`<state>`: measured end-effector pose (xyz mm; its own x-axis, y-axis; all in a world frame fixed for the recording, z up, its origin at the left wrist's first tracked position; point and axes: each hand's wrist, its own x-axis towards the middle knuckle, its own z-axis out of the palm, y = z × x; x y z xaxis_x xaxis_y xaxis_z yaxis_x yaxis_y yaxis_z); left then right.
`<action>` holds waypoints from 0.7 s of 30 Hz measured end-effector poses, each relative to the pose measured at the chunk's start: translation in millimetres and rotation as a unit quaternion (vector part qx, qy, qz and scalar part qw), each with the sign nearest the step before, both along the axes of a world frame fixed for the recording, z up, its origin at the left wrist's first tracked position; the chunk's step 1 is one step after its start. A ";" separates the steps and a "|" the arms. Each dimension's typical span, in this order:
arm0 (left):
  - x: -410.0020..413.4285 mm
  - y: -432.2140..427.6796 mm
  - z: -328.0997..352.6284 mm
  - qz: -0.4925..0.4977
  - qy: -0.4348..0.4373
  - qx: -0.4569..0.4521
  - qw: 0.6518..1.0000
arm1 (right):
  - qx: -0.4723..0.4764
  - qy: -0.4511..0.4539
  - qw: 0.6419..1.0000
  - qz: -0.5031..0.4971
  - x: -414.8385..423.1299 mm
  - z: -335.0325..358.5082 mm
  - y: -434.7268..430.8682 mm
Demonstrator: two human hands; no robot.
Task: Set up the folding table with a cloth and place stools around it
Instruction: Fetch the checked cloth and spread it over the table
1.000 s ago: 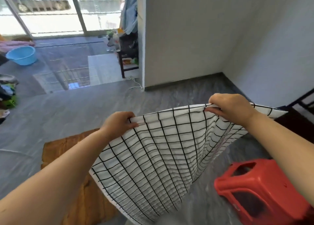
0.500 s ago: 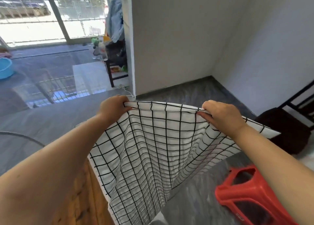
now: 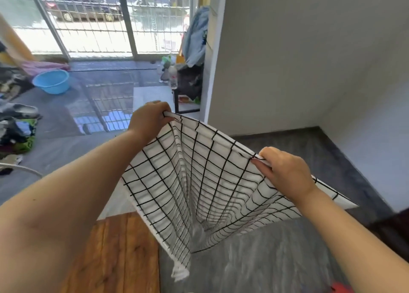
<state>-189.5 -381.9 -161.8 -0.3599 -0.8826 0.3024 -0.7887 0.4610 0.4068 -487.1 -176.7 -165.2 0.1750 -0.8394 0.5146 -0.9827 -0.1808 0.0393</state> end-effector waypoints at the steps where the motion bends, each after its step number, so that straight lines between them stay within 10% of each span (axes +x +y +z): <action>1: 5.2 -10.4 2.0 0.005 0.002 -0.009 1.000 | 0.000 -0.008 1.000 0.007 4.6 -1.1 -11.4; 21: 259.7 -15.1 24.2 -0.009 -0.160 -0.216 0.963 | 0.014 -0.098 0.984 0.148 191.5 -26.1 -99.9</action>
<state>70.2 -397.1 -137.6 -0.5106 -0.6922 0.5101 -0.8317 0.5481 -0.0888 -295.7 -276.5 -191.3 0.3139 -0.7808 0.5401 -0.8750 -0.4587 -0.1545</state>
